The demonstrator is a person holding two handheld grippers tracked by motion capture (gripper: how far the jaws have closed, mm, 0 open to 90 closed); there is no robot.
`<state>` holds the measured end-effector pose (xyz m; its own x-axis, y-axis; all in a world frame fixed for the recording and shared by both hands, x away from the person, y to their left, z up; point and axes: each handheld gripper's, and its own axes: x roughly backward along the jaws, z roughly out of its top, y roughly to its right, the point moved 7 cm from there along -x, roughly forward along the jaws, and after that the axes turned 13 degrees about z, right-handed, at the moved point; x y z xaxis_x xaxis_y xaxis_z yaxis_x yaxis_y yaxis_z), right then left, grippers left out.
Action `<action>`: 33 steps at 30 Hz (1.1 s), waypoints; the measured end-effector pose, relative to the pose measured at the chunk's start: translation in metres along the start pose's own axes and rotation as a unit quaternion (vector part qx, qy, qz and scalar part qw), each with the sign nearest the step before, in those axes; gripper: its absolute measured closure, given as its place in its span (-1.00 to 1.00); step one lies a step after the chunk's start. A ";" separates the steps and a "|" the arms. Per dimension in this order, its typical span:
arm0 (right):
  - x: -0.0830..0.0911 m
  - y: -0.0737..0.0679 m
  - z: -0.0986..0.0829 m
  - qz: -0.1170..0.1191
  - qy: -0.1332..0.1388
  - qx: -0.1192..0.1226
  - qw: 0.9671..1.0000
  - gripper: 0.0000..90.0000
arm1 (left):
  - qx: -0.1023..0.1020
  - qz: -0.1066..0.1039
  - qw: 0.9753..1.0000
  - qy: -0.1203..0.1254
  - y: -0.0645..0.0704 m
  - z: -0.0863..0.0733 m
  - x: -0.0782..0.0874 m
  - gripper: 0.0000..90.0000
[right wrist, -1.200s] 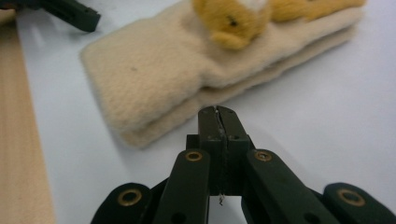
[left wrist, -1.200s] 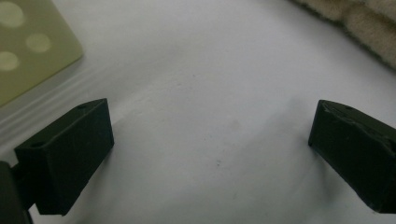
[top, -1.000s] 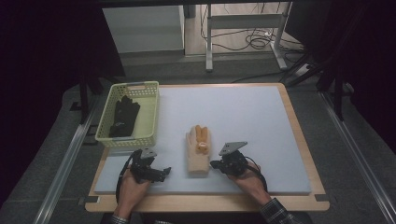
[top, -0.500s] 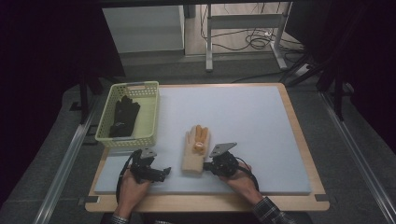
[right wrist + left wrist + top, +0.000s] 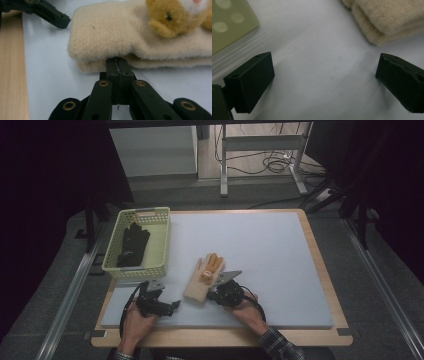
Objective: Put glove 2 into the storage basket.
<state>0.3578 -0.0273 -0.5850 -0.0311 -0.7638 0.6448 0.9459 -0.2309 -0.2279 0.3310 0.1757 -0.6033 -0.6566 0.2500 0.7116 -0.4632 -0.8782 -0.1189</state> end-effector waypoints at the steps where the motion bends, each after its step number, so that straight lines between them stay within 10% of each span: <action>1: -0.001 0.001 0.001 -0.002 0.000 0.002 1.000 0.96 | 0.000 0.000 1.000 -0.001 -0.001 -0.001 0.001 -0.95; 18: -0.023 0.010 0.021 -0.021 0.005 0.008 1.000 0.96 | 0.011 0.010 1.000 0.000 -0.007 -0.006 0.002 -1.00; 33: 0.010 0.010 0.011 -0.035 0.019 -0.004 0.999 0.60 | 0.016 0.012 1.000 0.015 -0.006 -0.007 0.002 -1.00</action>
<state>0.3706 -0.0307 -0.5721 -0.1096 -0.7681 0.6309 0.9383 -0.2893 -0.1893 0.3284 0.1844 -0.6062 -0.6852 0.2403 0.6876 -0.4282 -0.8966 -0.1134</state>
